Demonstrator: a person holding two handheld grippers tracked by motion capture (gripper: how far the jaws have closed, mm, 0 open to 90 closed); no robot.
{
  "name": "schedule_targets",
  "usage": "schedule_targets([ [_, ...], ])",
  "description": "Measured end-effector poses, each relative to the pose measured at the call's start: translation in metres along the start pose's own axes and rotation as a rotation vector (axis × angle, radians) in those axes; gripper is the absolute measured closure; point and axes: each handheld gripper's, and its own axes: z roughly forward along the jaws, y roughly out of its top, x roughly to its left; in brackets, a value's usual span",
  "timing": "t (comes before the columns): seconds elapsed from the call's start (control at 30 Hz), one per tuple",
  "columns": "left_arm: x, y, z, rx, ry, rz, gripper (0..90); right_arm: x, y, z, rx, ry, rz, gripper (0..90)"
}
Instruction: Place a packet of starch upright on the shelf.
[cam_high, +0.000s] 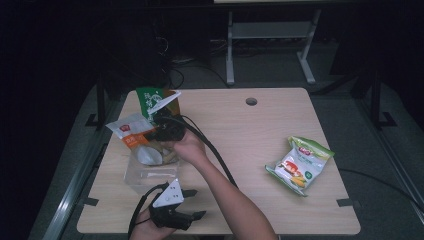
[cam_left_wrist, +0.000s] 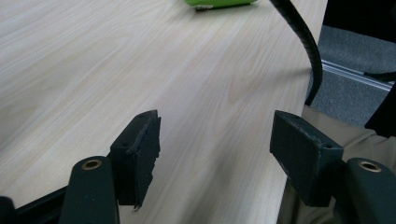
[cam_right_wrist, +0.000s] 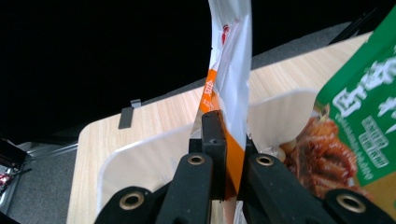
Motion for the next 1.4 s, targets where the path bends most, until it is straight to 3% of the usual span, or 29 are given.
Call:
schedule_targets([
  [0.27,0.0,0.0,0.002,0.005,0.002,0.01,32.7,-0.012,-0.021,0.01,-0.017,0.019,0.067,89.1],
  [0.4,-0.001,0.0,0.004,0.013,0.003,0.018,31.9,-0.008,-0.021,0.005,0.026,-0.014,0.023,83.0],
  [0.5,-0.002,0.0,0.006,0.019,0.0,0.011,31.8,-0.005,-0.021,-0.001,0.046,-0.048,-0.013,82.4],
  [0.6,-0.002,0.0,0.006,0.02,-0.002,0.012,31.7,-0.006,-0.023,-0.006,0.06,-0.048,-0.018,83.6],
  [0.8,-0.001,0.0,0.006,0.019,0.003,0.004,31.3,-0.011,-0.03,-0.013,0.066,-0.044,-0.003,84.8],
  [1.4,0.001,0.0,0.009,0.027,0.007,-0.004,29.9,-0.014,-0.045,-0.044,0.045,-0.05,0.023,76.0],
])
